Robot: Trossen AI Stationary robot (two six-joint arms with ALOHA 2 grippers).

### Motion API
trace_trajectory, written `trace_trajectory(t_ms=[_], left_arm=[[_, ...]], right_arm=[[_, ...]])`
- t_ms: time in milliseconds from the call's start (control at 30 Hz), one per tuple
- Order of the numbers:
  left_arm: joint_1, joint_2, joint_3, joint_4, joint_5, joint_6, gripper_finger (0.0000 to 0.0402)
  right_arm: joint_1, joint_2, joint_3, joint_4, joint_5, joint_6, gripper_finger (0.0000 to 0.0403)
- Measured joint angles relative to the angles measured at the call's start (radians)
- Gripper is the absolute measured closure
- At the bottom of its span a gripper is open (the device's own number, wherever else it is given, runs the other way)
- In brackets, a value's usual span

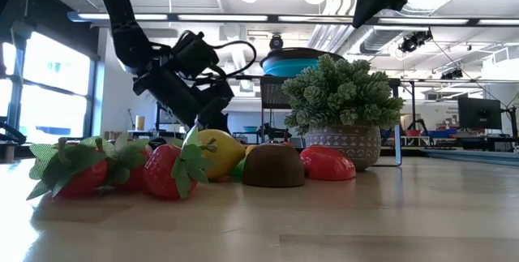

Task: Pick & Place Fruit
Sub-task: Put the orange pear into the blue strainer bowl

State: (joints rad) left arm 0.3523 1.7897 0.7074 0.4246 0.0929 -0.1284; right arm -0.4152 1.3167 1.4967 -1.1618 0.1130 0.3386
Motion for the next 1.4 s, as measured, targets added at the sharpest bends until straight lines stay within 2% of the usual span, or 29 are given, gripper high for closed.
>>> trace_trajectory(t_ms=[200,367,833,1233,1400], left_arm=[[0.001,0.001,-0.001,0.061,0.018,0.0,0.0146],[0.001,0.001,-0.001,0.088,0.018,0.011,0.0123],[0.001,0.01,0.0,0.054,-0.02,0.026,0.0121],[0.001,0.037,0.002,0.067,-0.009,-0.031,0.0121],[0.001,0.039,0.002,0.075,-0.01,-0.034,0.0145]], right_arm=[[0.0,0.0,0.0,0.0,-0.011,-0.002,0.0399],[0.0,0.0,0.0,0.0,-0.011,-0.002,0.0399],[0.0,0.0,0.0,0.0,-0.011,-0.002,0.0399],[0.001,0.0,0.0,0.01,-0.013,-0.002,0.0399],[0.001,0.0,0.0,0.015,-0.013,-0.002,0.0399]])
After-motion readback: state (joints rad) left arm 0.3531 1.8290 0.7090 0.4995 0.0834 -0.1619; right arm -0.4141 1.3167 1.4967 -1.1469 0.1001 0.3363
